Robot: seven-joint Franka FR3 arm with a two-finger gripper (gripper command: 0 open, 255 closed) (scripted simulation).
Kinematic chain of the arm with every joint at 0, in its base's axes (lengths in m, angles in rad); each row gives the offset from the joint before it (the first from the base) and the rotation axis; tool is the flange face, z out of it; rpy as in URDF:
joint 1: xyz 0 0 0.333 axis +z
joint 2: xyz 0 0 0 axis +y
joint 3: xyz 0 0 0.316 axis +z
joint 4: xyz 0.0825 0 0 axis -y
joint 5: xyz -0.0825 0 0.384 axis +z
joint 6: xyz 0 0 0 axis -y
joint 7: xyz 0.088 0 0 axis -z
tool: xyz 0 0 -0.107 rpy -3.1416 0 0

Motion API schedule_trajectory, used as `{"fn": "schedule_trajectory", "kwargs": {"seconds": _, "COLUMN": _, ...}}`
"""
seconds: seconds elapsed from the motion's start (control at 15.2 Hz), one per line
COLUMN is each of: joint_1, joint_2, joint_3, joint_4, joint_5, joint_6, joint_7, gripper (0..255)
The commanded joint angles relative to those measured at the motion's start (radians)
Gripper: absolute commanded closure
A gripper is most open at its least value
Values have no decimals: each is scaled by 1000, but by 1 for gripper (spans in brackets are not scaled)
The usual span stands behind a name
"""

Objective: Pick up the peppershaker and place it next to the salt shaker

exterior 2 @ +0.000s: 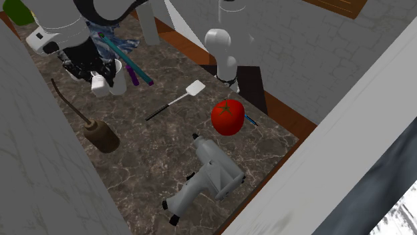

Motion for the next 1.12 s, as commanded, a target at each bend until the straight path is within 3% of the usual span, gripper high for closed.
{"fn": "schedule_trajectory", "kwargs": {"seconds": 0.0, "joint_1": -22, "joint_2": -11, "joint_3": -18, "joint_4": -12, "joint_5": -3, "joint_6": 2, "joint_7": -42, "gripper": 255}}
{"fn": "schedule_trajectory", "kwargs": {"seconds": 0.53, "joint_1": -146, "joint_2": 51, "joint_3": -100, "joint_4": 51, "joint_5": 39, "joint_6": -5, "joint_7": -245, "gripper": 255}}
{"fn": "schedule_trajectory", "kwargs": {"seconds": 0.79, "joint_1": -238, "joint_2": 126, "joint_3": -141, "joint_4": 133, "joint_5": 90, "joint_6": -24, "joint_7": -371, "gripper": 255}}
{"fn": "schedule_trajectory", "kwargs": {"seconds": 1.06, "joint_1": -229, "joint_2": 111, "joint_3": -138, "joint_4": 61, "joint_5": 81, "joint_6": 35, "joint_7": -365, "gripper": 255}}
